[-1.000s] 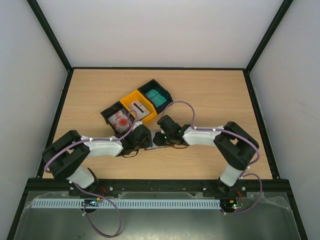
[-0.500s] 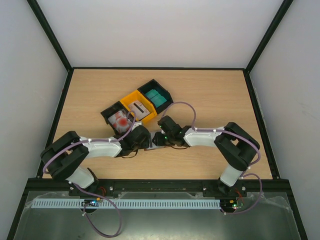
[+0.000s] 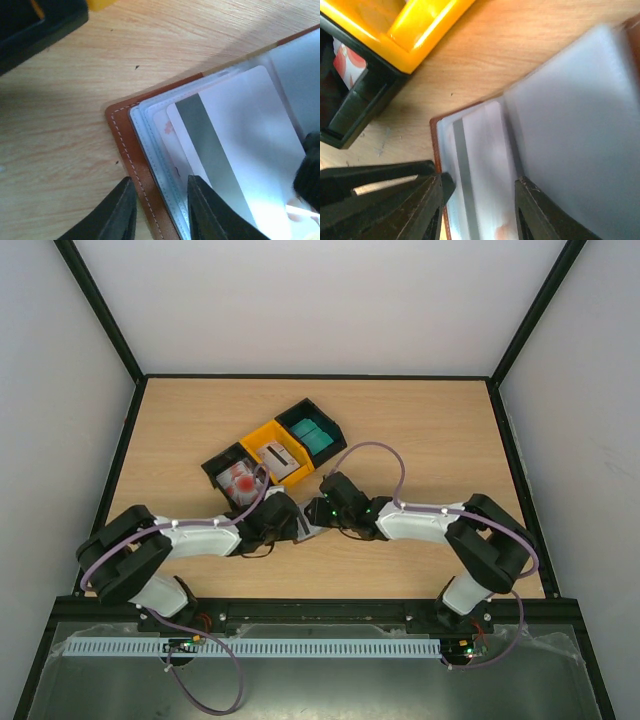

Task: Put the credit cards into the card holder
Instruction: Insert the credit card into the card holder.

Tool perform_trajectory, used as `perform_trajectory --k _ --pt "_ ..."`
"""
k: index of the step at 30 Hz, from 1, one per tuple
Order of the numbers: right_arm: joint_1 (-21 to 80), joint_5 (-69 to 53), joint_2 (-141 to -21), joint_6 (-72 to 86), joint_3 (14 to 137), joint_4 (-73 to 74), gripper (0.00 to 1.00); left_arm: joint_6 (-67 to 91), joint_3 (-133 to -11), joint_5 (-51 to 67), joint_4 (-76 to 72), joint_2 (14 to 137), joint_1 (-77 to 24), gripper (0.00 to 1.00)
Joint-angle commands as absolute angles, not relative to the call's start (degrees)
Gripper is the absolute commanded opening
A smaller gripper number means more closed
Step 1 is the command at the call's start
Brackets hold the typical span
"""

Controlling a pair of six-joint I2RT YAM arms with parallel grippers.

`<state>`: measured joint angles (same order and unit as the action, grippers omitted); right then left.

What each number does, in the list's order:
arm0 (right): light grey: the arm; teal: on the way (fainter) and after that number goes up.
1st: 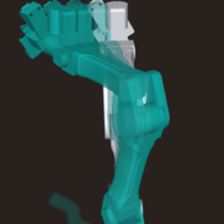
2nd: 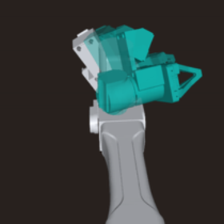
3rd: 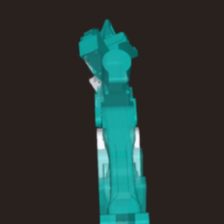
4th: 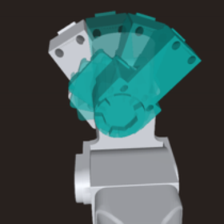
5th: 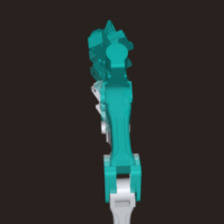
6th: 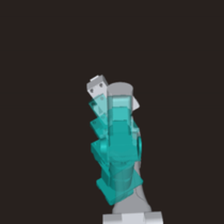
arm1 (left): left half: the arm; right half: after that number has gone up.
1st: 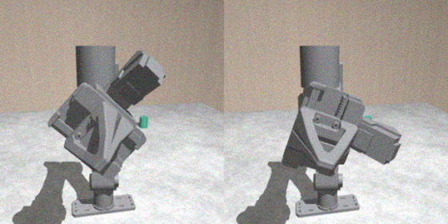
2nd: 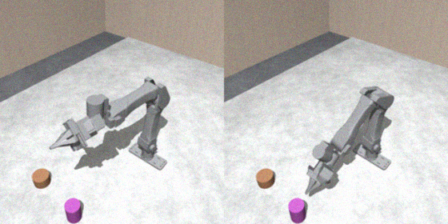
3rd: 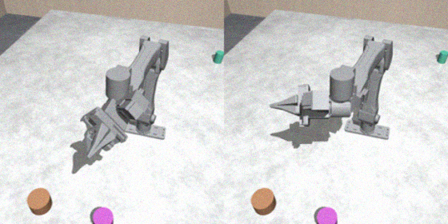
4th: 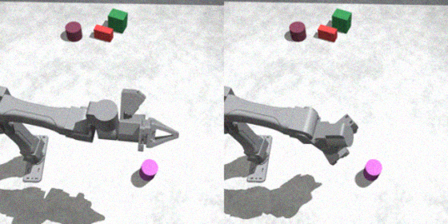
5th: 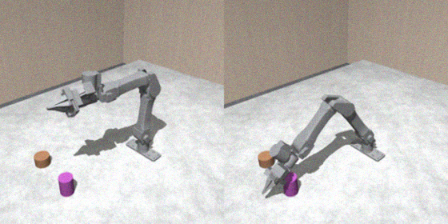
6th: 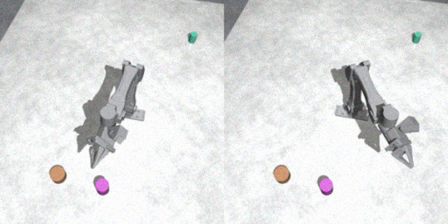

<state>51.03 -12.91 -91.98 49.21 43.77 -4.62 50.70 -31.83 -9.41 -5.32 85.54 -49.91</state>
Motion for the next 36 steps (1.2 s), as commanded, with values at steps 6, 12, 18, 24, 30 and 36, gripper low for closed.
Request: perform_trajectory --k 6,12,18,24,30,36 --pt "51.42 -2.67 -89.51 48.06 44.84 1.04 0.41 50.40 -33.12 -9.80 3.86 76.44 -48.91 0.44" --pt "51.49 -7.96 -91.88 44.79 46.09 -0.12 0.41 52.73 -32.45 -11.96 7.64 77.61 -47.66 0.31" --pt "51.47 -10.00 -95.47 43.39 47.84 -0.02 0.41 53.23 -32.07 -9.37 6.15 80.96 -47.64 0.25" --pt "51.49 -16.13 -97.77 41.70 48.44 -2.40 0.43 52.91 -32.63 -7.50 5.51 83.06 -47.59 0.24" --pt "51.43 -19.67 -97.82 41.71 48.17 -4.39 0.44 52.75 -32.77 -6.44 5.04 84.50 -47.67 0.23" --pt "51.43 -21.19 -97.96 42.57 48.17 -5.82 0.44 51.73 -32.76 -4.85 3.37 85.33 -47.70 0.23"
